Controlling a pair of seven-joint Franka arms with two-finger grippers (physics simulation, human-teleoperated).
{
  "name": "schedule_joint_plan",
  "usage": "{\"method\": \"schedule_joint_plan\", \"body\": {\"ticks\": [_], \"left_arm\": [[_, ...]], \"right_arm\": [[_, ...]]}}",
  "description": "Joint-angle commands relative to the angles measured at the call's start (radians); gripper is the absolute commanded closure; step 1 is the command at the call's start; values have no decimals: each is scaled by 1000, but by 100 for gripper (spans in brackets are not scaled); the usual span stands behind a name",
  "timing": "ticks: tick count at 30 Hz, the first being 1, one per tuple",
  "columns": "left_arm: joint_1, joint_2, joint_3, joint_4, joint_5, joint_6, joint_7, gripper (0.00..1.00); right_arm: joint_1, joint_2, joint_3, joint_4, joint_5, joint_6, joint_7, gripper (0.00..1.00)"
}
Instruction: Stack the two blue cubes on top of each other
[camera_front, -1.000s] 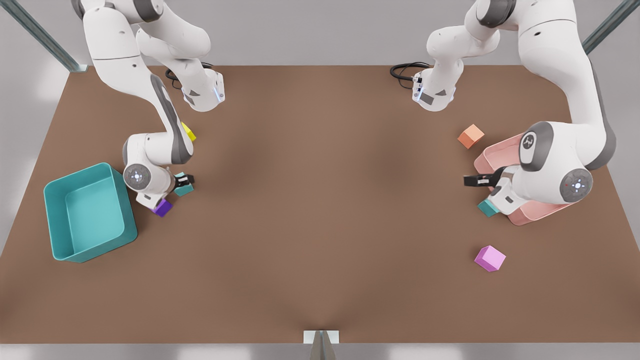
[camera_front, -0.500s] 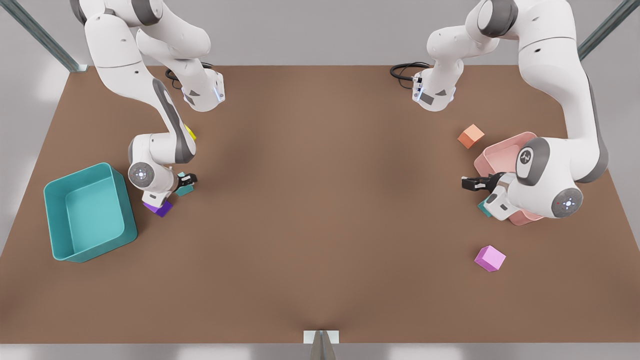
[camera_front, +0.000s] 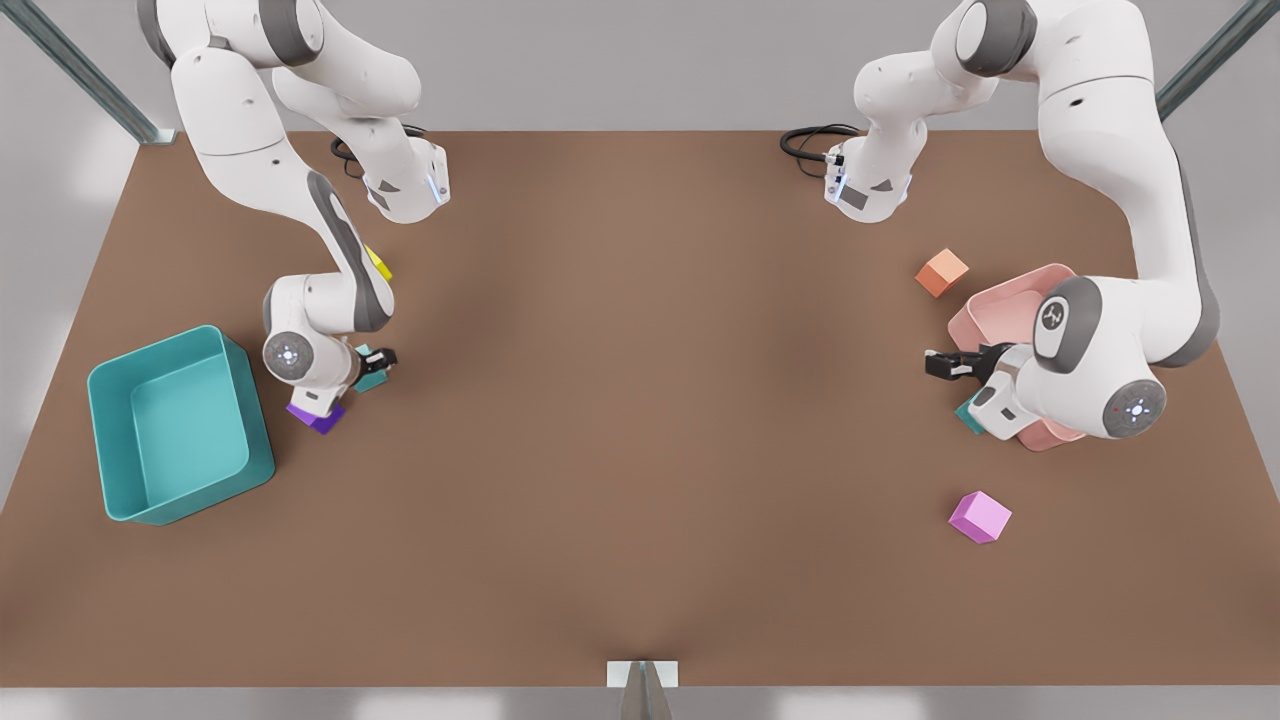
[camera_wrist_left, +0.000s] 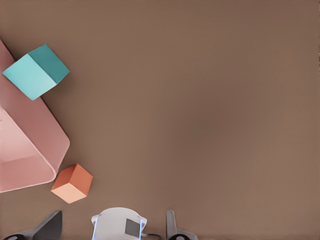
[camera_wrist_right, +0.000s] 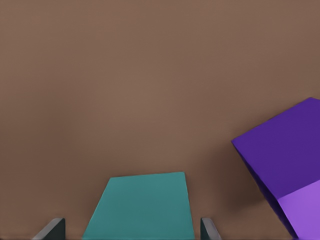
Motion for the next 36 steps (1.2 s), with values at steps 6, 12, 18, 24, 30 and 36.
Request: {"method": "schedule_joint_plan", "body": {"ticks": [6,12,18,24,30,36], "left_arm": [[0,-1,-2,11,-2,-28,-1,0],[0,11,-1,16,-42,-94,-3,0],[-8,16,-5,15,-42,-88,-4,0],[0,22,-4,11,-38,-74,-4,0],[0,100,27,137,7,38,-13,0],[-19,86,95,180,32,203,-443,0]], "right_arm": [[-10,6,-2,-15,-5,6,-33,1],[-13,21,0,-21,-5,4,-33,26],[-6,26,9,25,6,-39,-19,45],[431,119,13,375,228,-117,221,45],[809,501,-2,950,209,-99,740,44],[878,606,-45,1036,204,-74,798,35]]}}
